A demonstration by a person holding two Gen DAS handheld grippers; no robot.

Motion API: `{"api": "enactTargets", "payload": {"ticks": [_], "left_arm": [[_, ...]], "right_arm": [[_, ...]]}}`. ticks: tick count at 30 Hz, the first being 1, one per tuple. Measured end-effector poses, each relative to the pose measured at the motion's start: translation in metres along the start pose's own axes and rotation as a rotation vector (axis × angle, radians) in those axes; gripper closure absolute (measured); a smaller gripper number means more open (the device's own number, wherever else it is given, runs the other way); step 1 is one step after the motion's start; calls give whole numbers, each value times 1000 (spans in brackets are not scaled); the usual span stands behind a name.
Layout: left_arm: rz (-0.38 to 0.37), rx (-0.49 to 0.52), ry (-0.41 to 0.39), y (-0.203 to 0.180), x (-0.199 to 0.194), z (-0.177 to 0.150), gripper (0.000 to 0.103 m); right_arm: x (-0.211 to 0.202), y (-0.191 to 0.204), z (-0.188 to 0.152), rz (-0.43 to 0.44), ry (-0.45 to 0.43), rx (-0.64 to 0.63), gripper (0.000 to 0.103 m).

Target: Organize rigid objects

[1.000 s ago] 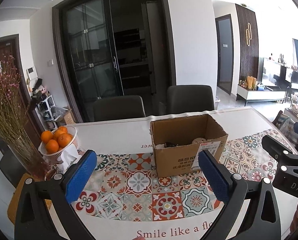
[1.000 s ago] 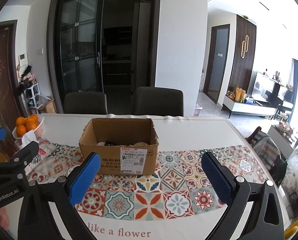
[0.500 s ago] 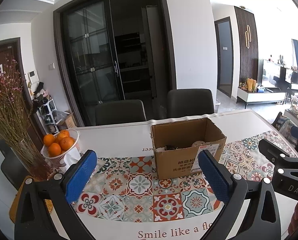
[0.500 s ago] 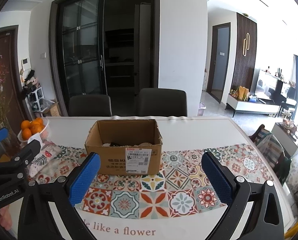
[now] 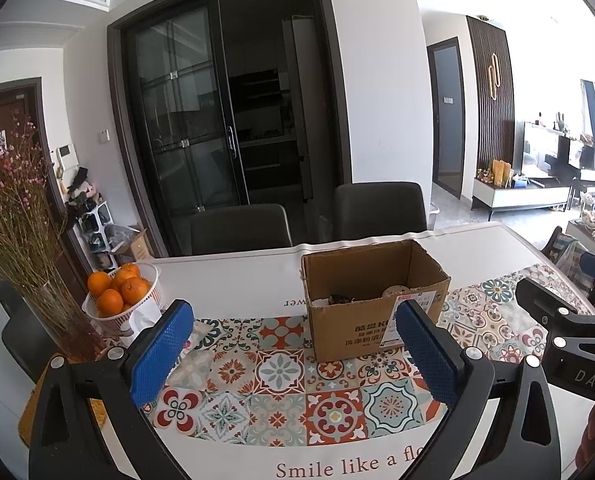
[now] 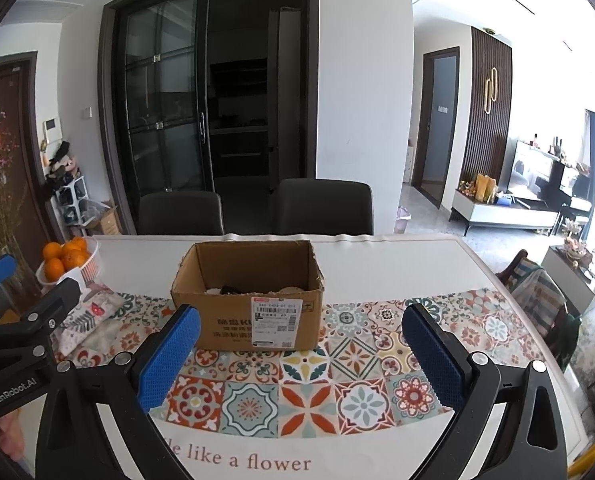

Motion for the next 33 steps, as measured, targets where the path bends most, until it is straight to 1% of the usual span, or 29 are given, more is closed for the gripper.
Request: {"api": "enactTargets", "payload": {"ticks": [33], "left_arm": [[-1,0,-14,-1,-3,3,0]], "right_arm": [[-4,3,6,9,-15,1,2]]}}
Point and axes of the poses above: each gripper's, at about its wrist camera, not at the fingertips, and x roughly the way its jaws point, y to its left, z to its top, the point moved 1 cm from there along x, roughly the way its jaws point, and after that the axes turned 12 degrees about x, right-handed, at the moved point
